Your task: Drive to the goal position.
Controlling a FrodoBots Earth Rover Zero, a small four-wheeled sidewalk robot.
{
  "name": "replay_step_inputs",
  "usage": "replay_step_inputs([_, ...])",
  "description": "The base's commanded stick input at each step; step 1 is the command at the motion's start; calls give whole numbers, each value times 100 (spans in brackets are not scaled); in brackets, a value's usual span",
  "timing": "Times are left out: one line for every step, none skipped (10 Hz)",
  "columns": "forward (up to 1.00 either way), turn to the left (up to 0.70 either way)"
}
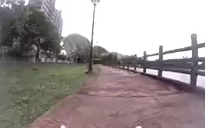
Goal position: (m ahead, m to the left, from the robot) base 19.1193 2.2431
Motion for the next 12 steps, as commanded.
replay_step_inputs([100,-30])
replay_step_inputs([100,-16])
replay_step_inputs([100,5])
replay_step_inputs([100,10])
replay_step_inputs([100,10])
replay_step_inputs([100,10])
replay_step_inputs([100,-16])
replay_step_inputs([100,-30])
replay_step_inputs([100,-30])
replay_step_inputs([100,-30])
replay_step_inputs([100,-30])
replay_step_inputs([100,-30])
